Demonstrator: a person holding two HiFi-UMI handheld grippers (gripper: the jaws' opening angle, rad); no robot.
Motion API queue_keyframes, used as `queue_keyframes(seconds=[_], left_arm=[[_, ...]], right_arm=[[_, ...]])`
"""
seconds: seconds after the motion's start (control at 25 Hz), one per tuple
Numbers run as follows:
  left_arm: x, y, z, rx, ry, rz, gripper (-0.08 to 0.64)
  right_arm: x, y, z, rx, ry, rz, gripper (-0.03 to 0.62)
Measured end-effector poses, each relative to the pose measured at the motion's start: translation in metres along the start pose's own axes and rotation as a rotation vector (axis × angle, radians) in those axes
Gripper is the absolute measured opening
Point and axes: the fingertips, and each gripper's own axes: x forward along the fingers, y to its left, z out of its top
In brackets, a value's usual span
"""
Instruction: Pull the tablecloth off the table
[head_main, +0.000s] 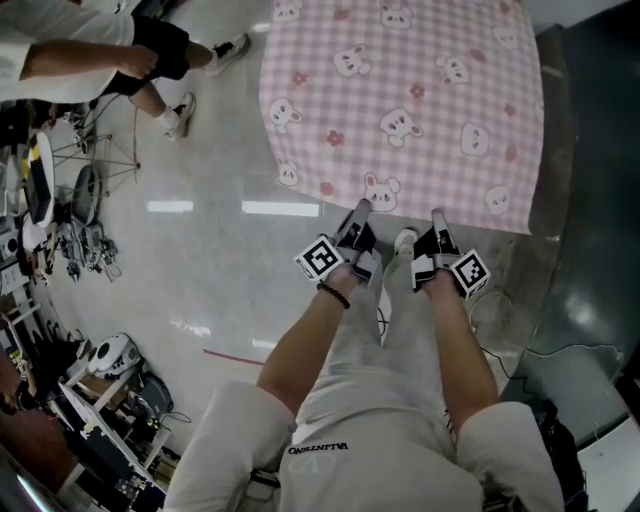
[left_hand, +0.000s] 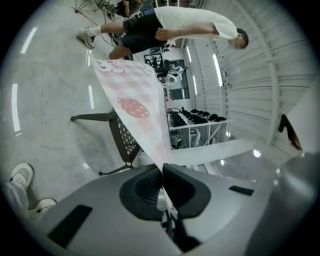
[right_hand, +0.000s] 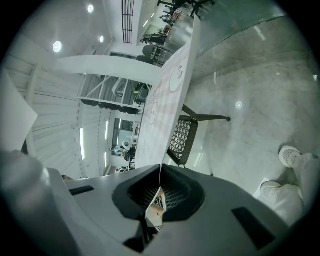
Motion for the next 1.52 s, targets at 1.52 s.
queue_keyframes(seconds=[1.52], left_arm=[[0.078, 0.039, 0.016, 0.196, -0.086, -0.602, 0.003]], right_arm=[[0.055, -0.013, 0.029, -0.436, -0.079, 0.409, 0.009]])
